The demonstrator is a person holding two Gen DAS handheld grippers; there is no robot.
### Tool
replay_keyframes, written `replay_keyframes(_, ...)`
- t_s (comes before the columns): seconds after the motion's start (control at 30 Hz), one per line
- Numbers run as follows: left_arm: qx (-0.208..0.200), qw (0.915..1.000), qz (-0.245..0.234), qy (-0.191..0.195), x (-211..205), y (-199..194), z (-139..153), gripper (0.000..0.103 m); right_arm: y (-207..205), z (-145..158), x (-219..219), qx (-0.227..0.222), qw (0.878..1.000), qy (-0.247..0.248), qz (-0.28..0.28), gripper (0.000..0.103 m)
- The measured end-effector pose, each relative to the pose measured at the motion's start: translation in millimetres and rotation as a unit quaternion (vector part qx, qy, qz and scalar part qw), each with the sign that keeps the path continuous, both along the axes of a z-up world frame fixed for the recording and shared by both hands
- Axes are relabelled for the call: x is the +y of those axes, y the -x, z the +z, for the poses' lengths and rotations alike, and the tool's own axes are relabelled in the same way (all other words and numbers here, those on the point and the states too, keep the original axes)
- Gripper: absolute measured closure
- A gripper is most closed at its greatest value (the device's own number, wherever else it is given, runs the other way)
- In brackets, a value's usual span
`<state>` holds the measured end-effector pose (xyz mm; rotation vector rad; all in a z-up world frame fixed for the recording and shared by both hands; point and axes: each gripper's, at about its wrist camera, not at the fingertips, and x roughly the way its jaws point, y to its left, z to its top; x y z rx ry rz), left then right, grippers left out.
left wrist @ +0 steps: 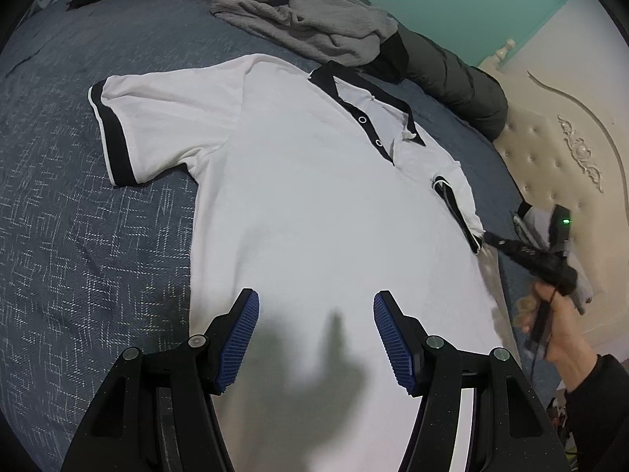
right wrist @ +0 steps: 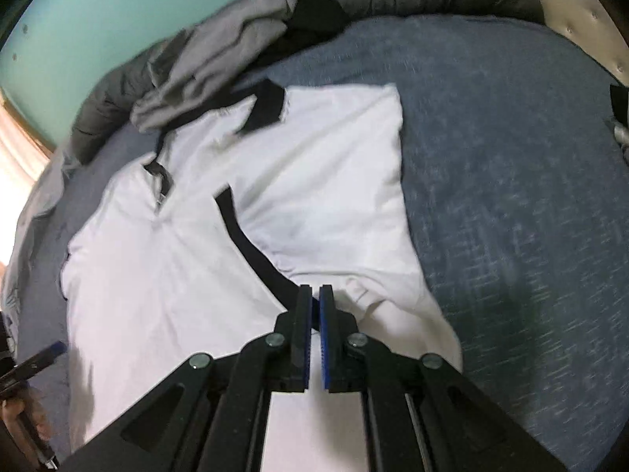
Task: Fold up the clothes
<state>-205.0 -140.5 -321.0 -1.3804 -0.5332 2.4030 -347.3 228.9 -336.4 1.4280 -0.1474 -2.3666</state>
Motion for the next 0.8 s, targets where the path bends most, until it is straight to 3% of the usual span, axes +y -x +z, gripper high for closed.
replay_keyframes(0.1, 0.001, 1.0000, 0.001, -0.001, -2, -1, 1, 0.038, -5, -15, -6, -0.013, 1.000, -0.005, 0.002, 0.100)
replay_keyframes(0.33, -0.001, 0.9999, 0.008, -0.006, -6, 0, 1, 0.038, 1, 13, -18, 0.045, 0.999, 0.017, -0.004, 0.100)
replay_keyframes(0.53, -0.001, 0.9999, 0.010, -0.004, -5, 1, 0, 0.038, 31, 10, -55, 0.036, 0.999, 0.030, 0.022, 0.099)
replay_keyframes(0.8, -0.002, 0.9999, 0.010, -0.008, -7, 2, -1, 0.038, 29, -12, -96, 0.036, 0.998, -0.019, 0.055, 0.095)
